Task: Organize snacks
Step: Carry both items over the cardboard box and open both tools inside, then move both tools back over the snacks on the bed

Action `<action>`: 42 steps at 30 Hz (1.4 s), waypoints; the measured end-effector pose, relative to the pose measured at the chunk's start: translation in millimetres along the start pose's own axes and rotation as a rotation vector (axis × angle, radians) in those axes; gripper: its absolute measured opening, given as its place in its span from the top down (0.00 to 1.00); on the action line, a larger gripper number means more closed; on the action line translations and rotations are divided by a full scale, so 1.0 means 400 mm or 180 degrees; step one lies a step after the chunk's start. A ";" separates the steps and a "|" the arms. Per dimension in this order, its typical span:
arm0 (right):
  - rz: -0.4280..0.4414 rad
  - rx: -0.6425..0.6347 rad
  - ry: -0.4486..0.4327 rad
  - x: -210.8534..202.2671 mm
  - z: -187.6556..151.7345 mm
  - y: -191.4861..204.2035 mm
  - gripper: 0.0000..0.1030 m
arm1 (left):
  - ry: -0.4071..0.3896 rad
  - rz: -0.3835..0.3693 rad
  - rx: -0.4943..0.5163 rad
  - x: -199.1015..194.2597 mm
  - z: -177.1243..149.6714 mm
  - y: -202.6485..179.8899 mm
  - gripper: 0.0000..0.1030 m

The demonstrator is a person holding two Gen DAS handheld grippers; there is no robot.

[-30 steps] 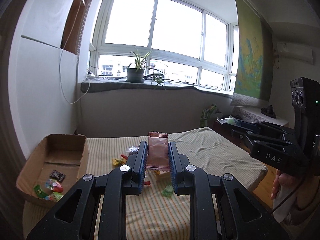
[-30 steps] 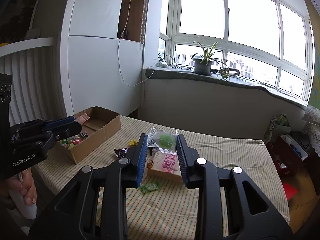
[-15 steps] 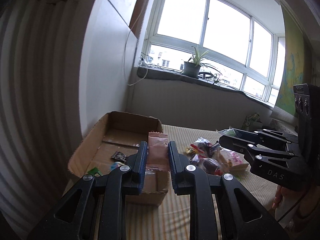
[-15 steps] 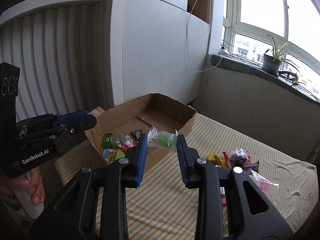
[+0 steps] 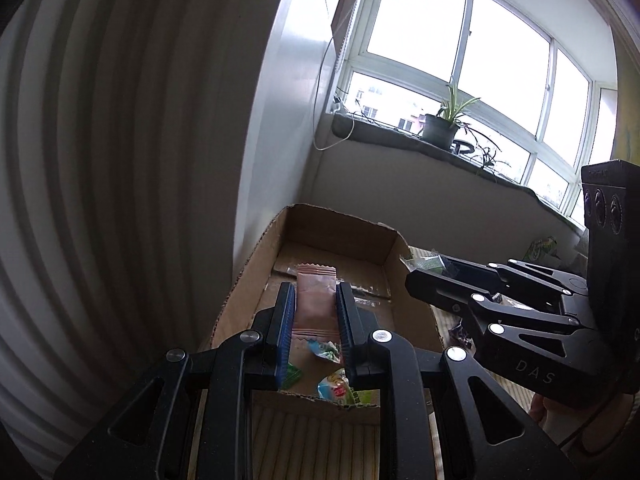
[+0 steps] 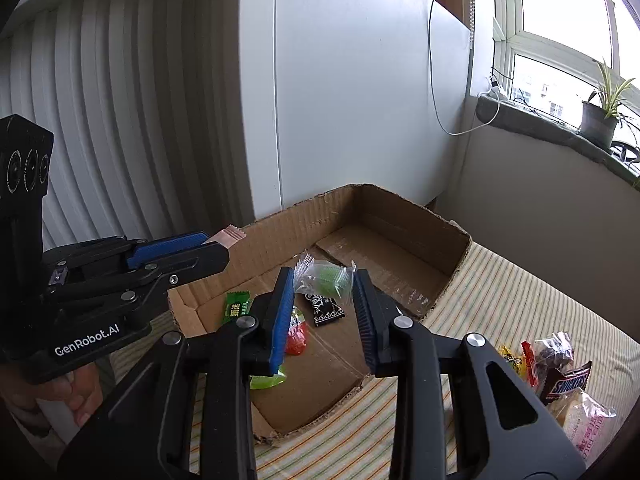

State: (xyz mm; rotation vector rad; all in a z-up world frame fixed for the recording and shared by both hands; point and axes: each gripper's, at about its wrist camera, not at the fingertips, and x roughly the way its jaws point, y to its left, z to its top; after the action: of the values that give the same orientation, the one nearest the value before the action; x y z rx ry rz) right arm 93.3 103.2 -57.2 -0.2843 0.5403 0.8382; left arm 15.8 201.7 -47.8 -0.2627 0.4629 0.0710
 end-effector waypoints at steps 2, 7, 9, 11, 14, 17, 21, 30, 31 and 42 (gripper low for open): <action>0.0019 0.0043 0.0024 0.016 -0.006 -0.011 0.69 | 0.0023 -0.0009 0.0008 0.023 0.000 0.003 0.81; 0.0034 0.0130 0.0057 0.041 -0.021 -0.041 0.46 | 0.0093 0.0125 0.0040 0.067 -0.003 0.009 0.58; 0.0016 0.0154 0.0066 0.043 -0.023 -0.051 0.46 | 0.0131 0.0243 -0.0049 0.075 -0.006 0.023 0.34; 0.0010 0.0157 0.0065 0.041 -0.024 -0.054 0.46 | 0.0151 0.0222 -0.0163 0.075 -0.009 0.044 0.31; -0.0006 0.0138 0.0050 0.033 -0.019 -0.052 0.46 | 0.0135 0.0188 -0.0272 0.067 -0.008 0.058 0.31; -0.0022 0.0127 0.0016 0.018 -0.012 -0.044 0.46 | 0.0112 0.0214 -0.0262 0.055 -0.004 0.054 0.31; -0.0032 0.0093 -0.0062 -0.014 -0.002 -0.031 0.40 | 0.0069 0.0233 -0.0239 0.036 0.005 0.046 0.31; -0.0040 0.0168 -0.0301 -0.107 -0.009 -0.037 0.37 | -0.0050 0.0350 -0.0104 -0.032 0.024 -0.008 0.30; -0.0046 0.0188 -0.0322 -0.120 -0.015 -0.045 0.36 | -0.0050 0.0356 -0.0078 -0.036 0.024 -0.020 0.30; -0.0456 0.0599 -0.0512 -0.340 -0.161 -0.252 0.30 | -0.0017 0.0133 0.0380 -0.024 0.015 -0.269 0.30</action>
State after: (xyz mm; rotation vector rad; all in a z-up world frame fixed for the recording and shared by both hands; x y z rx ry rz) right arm 74.5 -75.1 -31.7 -0.0808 0.4393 0.6594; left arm 23.6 99.4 -13.3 -0.1355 0.4656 0.0845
